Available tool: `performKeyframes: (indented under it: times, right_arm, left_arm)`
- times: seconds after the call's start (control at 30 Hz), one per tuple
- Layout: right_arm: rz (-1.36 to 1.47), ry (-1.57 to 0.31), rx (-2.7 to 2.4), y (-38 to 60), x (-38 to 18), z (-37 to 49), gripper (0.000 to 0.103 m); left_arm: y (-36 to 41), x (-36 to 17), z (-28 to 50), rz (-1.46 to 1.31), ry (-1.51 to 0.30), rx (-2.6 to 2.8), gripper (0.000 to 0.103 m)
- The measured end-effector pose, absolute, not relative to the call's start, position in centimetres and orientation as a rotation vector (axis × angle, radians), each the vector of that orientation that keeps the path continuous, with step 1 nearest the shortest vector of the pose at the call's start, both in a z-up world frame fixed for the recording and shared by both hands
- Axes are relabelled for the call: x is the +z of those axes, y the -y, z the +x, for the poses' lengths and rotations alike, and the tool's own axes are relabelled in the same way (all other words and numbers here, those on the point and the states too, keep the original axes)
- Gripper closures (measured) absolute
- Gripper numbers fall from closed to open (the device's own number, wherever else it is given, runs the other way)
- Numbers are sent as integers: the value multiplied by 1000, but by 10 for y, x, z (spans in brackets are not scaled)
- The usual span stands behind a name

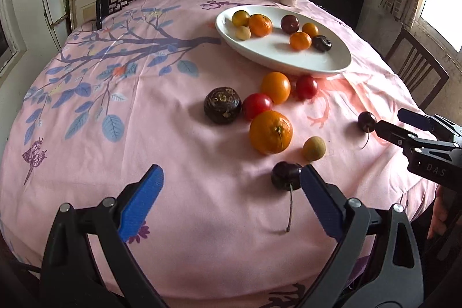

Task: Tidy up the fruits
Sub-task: 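Grasp a dark red cherry with the right tool while the left tool grasps another cherry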

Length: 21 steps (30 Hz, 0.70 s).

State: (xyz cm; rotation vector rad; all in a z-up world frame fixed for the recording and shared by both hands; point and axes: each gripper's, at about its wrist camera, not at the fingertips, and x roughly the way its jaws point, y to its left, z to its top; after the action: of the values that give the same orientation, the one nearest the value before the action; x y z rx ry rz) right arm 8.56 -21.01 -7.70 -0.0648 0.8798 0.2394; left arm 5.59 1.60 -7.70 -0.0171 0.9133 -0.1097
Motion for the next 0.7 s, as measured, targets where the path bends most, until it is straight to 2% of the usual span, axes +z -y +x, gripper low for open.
performKeyframes:
  times: [0.2, 0.27, 0.33, 0.4, 0.7]
  right_arm:
    - [-47, -888, 265, 207, -91, 97, 30]
    - [-48, -911, 265, 206, -98, 103, 40]
    - [-46, -935, 276, 204, -105, 109, 67]
    - [-57, -926, 270, 202, -108, 111, 71]
    - [-57, -835, 295, 208, -74, 82, 72]
  left_arm:
    - [-15, -79, 54, -22, -920, -118, 6]
    - [-14, -80, 54, -22, -924, -122, 6]
    - [-13, -81, 54, -18, -928, -123, 6]
    - [-12, -82, 54, -16, -932, -125, 6]
    - [2, -83, 54, 8, -925, -155, 7]
